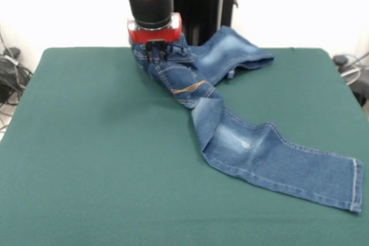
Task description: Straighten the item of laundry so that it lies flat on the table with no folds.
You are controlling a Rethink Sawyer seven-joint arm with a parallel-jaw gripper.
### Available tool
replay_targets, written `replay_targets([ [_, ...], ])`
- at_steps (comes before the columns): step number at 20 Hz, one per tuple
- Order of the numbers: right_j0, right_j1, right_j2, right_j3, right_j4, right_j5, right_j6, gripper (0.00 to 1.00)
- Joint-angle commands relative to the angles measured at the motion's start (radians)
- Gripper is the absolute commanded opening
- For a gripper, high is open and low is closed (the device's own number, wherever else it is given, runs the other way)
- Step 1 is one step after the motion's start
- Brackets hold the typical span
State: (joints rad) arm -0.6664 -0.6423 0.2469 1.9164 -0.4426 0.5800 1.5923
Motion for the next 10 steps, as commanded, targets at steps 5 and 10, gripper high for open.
replay_targets([
  [5,0.005,0.098,0.105,-0.209,-0.007,0.012,-0.055,0.00],
  [10,0.007,0.164,0.125,-0.307,-0.028,0.009,-0.094,0.00],
])
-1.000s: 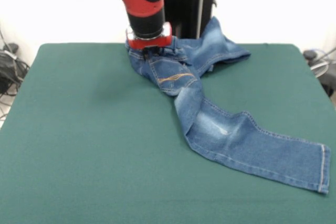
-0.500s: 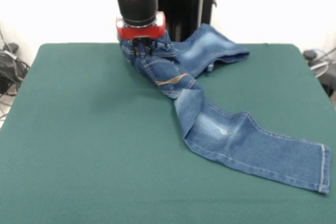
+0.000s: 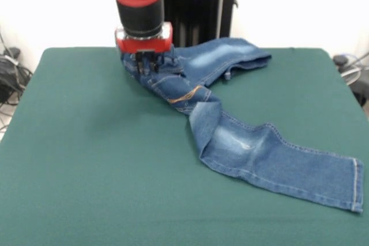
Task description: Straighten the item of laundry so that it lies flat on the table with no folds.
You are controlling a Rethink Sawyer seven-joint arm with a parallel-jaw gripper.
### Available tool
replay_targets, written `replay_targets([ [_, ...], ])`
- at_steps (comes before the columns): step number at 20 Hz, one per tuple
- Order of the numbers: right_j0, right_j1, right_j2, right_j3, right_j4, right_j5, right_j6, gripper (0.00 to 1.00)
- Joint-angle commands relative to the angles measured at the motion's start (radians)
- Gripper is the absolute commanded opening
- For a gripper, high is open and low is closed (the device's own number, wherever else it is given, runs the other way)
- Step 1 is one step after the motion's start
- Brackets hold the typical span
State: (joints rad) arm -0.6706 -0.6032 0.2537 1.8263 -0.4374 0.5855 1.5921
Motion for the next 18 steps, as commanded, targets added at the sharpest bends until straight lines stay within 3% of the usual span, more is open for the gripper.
replay_targets([
  [1,0.016,0.130,0.120,-0.234,-0.030,0.013,-0.093,0.00],
  [13,0.046,0.141,0.171,-0.421,-0.016,0.204,-0.166,0.00],
  [18,0.057,0.107,0.179,-0.461,-0.011,0.302,-0.173,0.00],
])
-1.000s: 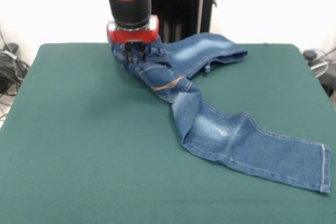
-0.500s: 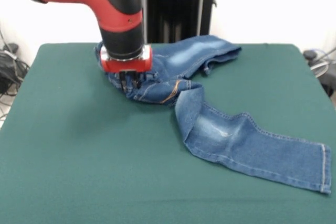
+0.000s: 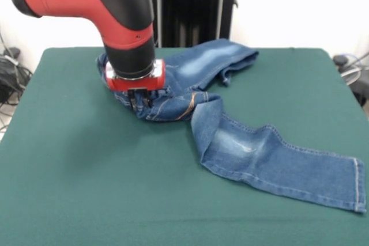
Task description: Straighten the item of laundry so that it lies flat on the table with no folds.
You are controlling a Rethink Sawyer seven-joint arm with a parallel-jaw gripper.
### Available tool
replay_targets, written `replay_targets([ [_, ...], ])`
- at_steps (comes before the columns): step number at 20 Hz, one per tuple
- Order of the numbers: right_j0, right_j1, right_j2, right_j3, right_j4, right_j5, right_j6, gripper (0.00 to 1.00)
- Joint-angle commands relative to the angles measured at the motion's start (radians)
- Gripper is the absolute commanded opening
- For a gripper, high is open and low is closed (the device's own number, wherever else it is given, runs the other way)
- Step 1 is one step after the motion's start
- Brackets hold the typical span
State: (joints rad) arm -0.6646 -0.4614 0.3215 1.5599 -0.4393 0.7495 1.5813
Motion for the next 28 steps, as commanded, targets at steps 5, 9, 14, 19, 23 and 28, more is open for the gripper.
replay_targets([
  [5,0.048,-0.015,0.139,-0.294,-0.034,0.245,-0.250,0.00],
  [9,0.038,0.016,0.154,-0.386,-0.078,0.297,-0.337,0.00],
  [14,0.007,0.067,0.185,-0.497,-0.122,0.359,-0.482,0.00],
  [19,-0.026,0.108,0.198,-0.526,-0.143,0.314,-0.588,0.00],
  [23,-0.010,0.137,0.180,-0.552,-0.156,0.296,-0.624,0.00],
  [28,0.001,0.205,0.147,-0.601,-0.143,0.312,-0.625,0.00],
])
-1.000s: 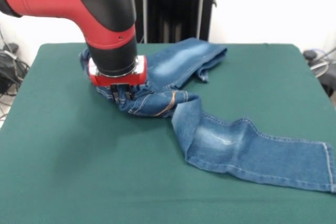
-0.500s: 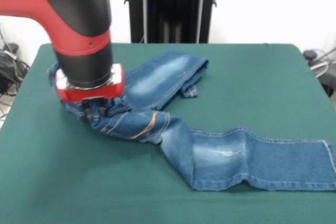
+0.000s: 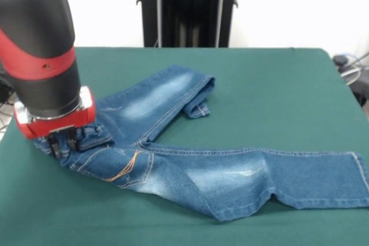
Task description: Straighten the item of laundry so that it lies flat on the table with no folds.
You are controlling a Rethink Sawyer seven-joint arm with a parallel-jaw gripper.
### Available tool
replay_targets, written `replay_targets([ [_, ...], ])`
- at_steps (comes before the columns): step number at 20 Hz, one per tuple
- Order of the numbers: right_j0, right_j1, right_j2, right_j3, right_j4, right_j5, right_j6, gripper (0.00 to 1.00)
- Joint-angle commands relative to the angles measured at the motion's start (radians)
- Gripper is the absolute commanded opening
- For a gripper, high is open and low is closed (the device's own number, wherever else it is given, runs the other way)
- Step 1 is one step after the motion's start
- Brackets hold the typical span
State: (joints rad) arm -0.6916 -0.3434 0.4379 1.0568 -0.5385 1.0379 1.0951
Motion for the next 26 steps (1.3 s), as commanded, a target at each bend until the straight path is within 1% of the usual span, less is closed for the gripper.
replay_targets([
  [1,0.036,0.093,0.028,-0.104,-0.040,0.025,-0.137,0.00],
  [8,0.035,0.114,0.016,-0.052,-0.031,-0.045,-0.103,0.00],
  [18,0.016,0.064,0.006,0.045,-0.026,-0.105,-0.070,0.00],
  [20,0.014,0.055,0.004,0.066,-0.021,-0.126,-0.047,0.00],
  [21,0.014,0.049,0.000,0.081,-0.023,-0.140,-0.033,1.00],
  [26,0.020,0.034,-0.008,0.109,-0.020,-0.159,-0.003,1.00],
])
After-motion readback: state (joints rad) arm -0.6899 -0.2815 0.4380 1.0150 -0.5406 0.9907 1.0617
